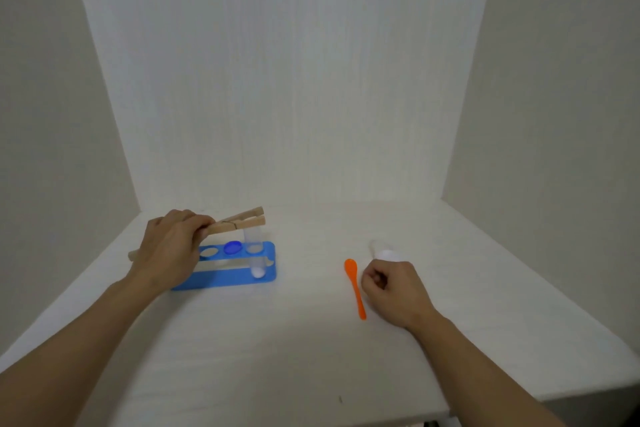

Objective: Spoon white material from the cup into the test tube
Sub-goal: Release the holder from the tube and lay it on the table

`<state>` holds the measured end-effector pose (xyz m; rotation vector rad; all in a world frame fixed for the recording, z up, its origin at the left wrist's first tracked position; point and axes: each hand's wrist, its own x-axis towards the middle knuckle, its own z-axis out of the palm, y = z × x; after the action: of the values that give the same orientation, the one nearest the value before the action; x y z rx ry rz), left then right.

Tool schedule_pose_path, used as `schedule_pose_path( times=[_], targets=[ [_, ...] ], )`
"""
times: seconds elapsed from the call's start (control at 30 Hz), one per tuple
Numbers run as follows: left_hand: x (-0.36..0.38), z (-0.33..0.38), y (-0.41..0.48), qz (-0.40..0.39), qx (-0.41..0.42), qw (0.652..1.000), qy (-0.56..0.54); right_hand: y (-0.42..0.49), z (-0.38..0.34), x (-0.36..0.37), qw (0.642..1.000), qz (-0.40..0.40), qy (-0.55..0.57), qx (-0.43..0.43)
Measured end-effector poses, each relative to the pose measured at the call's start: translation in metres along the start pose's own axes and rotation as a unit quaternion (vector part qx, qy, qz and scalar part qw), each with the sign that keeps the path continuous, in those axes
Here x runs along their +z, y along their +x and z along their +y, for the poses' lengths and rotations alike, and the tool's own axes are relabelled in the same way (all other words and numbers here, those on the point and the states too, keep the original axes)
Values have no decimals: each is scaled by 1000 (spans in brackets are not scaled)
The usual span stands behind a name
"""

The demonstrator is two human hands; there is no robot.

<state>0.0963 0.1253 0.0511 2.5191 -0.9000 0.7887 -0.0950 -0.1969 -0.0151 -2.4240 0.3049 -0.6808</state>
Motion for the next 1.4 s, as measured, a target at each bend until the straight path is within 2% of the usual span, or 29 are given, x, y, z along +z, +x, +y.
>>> schedule_pose_path(
  times=[0.47, 0.7, 1.0, 1.4],
  targets=[
    [-18, 19, 10, 71, 2, 997, -1, 0, 0, 0, 1000, -1, 10, -6],
    [-33, 56, 17, 73, -3, 997, -27, 0, 1, 1, 1000, -6, 17, -4],
    [-32, 111, 14, 38, -18, 995, -89, 0, 1, 1, 1000, -3, 12, -7],
    [-7, 165, -1, -62, -102, 968, -220, -1, 0, 1, 1000, -6, 8, -6]
  ],
)
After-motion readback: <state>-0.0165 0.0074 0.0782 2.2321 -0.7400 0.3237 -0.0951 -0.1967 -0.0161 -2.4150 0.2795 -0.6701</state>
